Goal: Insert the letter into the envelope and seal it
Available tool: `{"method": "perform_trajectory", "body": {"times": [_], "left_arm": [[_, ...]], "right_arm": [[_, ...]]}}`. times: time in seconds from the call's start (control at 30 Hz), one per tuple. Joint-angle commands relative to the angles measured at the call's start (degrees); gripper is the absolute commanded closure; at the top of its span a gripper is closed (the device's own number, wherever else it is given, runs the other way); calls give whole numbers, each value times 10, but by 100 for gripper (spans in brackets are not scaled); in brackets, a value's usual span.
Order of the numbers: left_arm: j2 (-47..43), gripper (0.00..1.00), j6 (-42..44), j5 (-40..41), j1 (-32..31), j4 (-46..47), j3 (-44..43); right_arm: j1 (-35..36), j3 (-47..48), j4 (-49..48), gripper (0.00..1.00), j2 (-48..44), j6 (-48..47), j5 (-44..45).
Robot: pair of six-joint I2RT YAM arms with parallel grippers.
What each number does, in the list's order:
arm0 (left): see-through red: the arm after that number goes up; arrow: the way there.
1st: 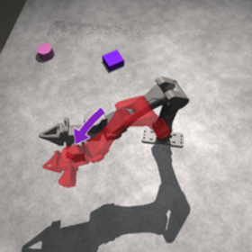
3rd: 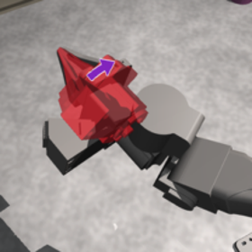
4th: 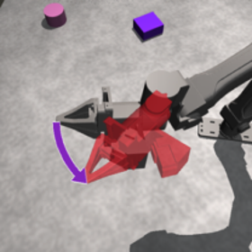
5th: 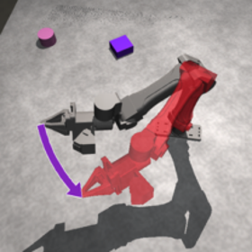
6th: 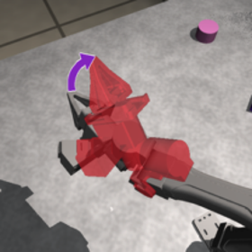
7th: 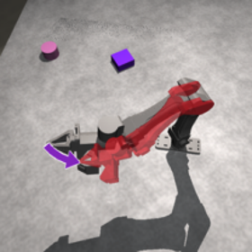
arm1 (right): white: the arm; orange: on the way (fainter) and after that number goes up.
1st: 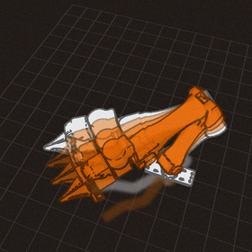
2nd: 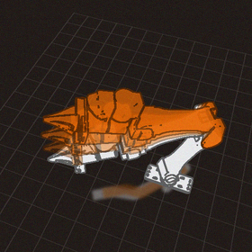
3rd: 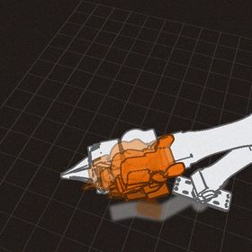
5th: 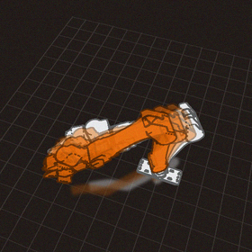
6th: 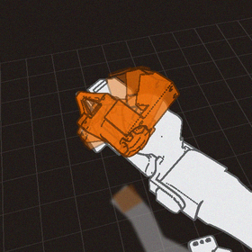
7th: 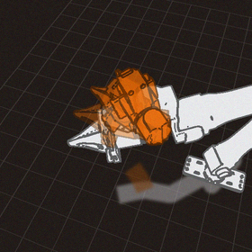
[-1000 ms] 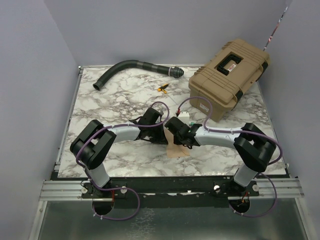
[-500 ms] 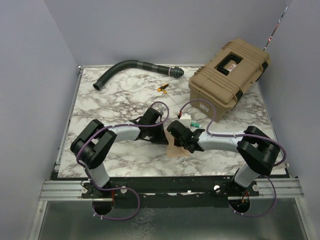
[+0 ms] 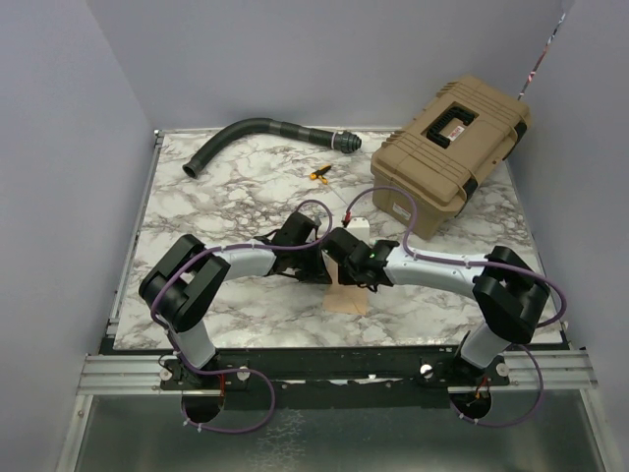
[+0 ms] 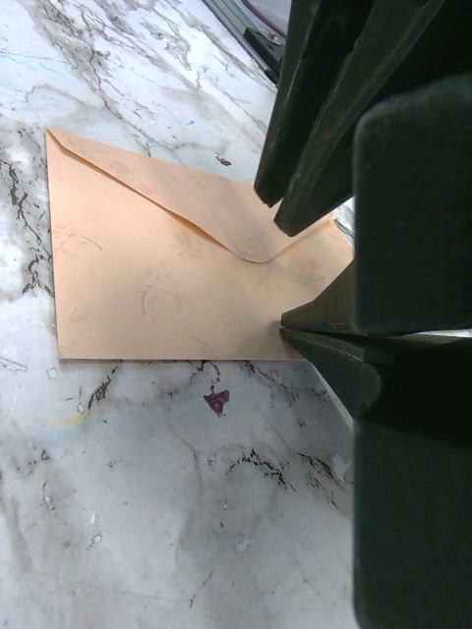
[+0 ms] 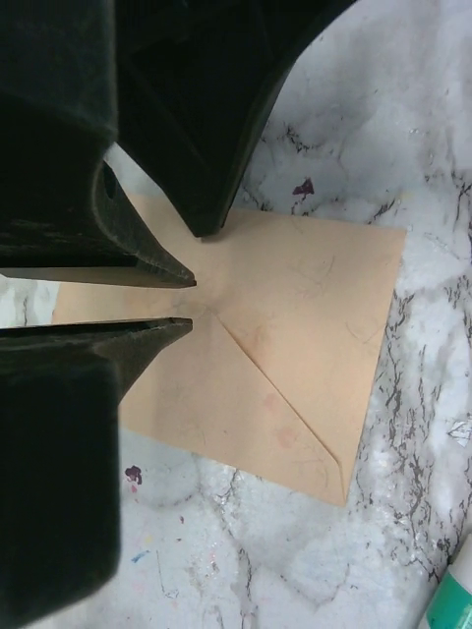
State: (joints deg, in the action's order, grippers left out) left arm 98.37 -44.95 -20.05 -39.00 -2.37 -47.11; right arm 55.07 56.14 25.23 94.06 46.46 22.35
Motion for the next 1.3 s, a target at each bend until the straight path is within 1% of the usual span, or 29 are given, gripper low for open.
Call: {"method": "perform_trajectory", "body": {"times": [0.0,0.17,0.4,0.67,0.93,1.1,1.27], "left_arm": [[38,100,21,52,-5,-50,33],[37,100,18,51,-4,-47,35],[38,100,18,51,-5,-45,38],[40,100,17,51,-5,-44,40],[46,100,25,50,-4,-44,41],[41,100,26,47,-5,-41,36],[44,100,27,46,-5,-41,36]], "right_arm": [[2,19,76,79,-2,19,-7],[1,12,78,85,1,29,-10],[-1,-5,49,88,27,37,-44],[-19,-12,29,90,55,32,-41],[-24,-7,-24,90,68,-1,-55],[-24,9,-25,90,88,-7,-63],[-24,5,-32,91,85,-6,-60]]}}
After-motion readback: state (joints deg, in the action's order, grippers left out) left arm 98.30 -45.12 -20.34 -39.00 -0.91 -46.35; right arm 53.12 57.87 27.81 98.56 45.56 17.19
